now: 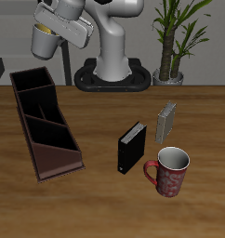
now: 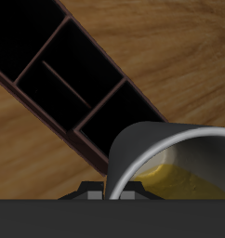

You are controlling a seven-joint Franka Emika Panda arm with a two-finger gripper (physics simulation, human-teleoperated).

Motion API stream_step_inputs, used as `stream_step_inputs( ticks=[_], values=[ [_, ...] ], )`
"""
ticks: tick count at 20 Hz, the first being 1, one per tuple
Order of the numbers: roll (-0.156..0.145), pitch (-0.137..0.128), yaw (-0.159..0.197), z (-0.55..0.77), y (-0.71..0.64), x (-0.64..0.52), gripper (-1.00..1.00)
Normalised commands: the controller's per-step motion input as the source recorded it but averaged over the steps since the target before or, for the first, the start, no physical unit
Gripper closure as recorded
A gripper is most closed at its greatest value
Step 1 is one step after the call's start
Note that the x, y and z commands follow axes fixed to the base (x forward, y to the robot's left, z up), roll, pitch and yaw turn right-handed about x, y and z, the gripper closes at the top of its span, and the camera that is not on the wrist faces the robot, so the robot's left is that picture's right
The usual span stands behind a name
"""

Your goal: Place the white-yellow mug into the right desk caddy's right compartment and place the black book into the right desk caddy's back compartment

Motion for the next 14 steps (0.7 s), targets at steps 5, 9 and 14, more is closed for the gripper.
stream_step_inputs(
  ticks=[5, 9, 14],
  values=[
    [0.066, 0.003, 0.004, 0.27, -0.21, 0.18, 1.00],
    [0.007, 0.026, -0.041, 0.29, -0.22, 0.18, 1.00],
    [0.066, 0.033, -0.058, 0.20, -0.04, 0.19, 1.00]
  ],
)
